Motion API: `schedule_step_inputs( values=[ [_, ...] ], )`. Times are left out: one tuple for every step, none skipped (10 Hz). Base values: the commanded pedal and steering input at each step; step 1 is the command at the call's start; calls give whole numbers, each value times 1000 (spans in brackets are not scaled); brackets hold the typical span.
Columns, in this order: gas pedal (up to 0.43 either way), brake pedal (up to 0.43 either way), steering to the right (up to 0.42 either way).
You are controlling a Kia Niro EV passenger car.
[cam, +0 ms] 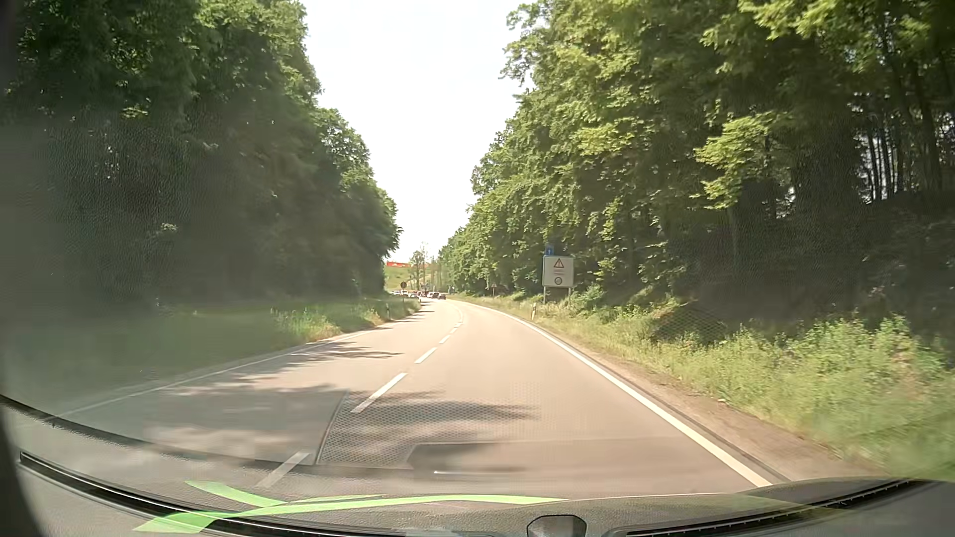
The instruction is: Follow the waypoints while adhering to traffic rules and regulations
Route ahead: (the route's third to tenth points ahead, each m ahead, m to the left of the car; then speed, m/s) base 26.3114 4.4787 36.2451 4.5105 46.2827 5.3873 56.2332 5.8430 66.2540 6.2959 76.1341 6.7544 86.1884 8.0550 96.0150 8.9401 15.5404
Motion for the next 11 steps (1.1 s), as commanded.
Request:
schedule_step_inputs(
  values=[
    [20,0,-9],
    [20,0,-10],
    [20,0,-11],
    [20,0,-12],
    [20,0,-12],
    [20,0,-12],
    [20,0,-12],
    [28,0,-12],
    [39,0,-12],
    [79,0,-11],
    [87,0,-11]
  ],
)
